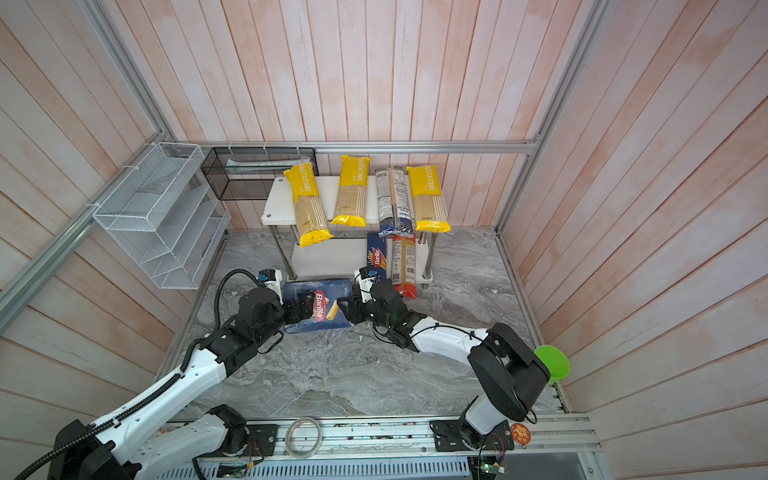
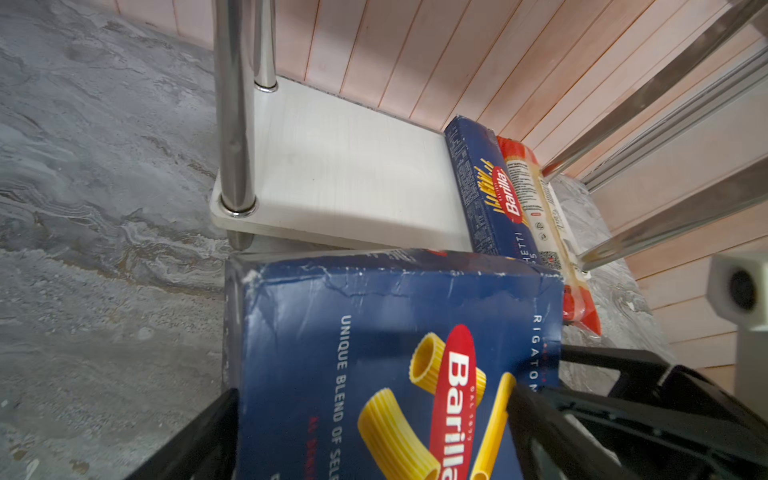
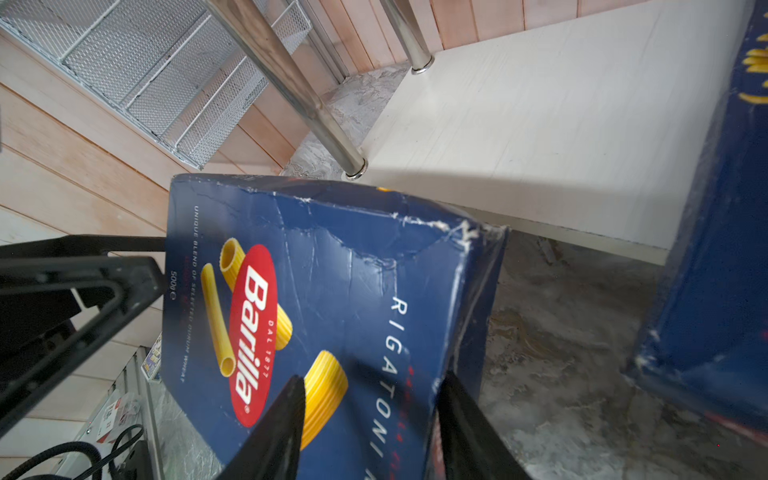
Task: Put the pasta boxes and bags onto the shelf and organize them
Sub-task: 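Carry the Rigatoni box with both grippers onto the lower shelf tier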
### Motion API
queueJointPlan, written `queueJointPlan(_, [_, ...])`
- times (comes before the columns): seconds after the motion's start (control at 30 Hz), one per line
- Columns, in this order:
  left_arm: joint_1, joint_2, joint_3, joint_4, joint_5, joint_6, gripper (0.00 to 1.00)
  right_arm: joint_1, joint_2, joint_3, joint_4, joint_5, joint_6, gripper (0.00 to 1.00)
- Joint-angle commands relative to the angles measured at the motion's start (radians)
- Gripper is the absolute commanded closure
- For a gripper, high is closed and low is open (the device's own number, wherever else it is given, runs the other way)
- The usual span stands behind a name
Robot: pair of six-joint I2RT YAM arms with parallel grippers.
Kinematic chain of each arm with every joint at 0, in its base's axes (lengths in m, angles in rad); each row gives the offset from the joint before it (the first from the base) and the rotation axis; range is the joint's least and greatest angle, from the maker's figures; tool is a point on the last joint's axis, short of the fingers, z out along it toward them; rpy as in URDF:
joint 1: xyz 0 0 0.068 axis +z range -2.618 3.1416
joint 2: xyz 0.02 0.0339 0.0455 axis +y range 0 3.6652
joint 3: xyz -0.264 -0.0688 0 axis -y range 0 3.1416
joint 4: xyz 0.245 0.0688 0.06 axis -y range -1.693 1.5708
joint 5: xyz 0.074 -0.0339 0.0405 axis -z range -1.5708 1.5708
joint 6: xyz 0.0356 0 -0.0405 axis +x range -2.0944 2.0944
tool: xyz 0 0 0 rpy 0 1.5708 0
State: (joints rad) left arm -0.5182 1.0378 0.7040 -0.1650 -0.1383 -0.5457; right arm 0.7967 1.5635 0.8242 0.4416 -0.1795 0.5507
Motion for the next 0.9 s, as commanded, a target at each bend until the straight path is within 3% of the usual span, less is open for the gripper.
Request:
queueJointPlan(0.0, [-0.007, 0.033, 0.067, 0.183, 0.170, 0.030, 0.00, 0.020, -0.022, 0.068, 0.159, -0.131, -0.001, 0.50])
queueJointPlan(0.87, [0.051, 0.240, 0.228, 0.206, 0.164, 0.177, 0.00, -0.063, 0.059, 0.169, 0.144, -0.172, -0.017, 0.50])
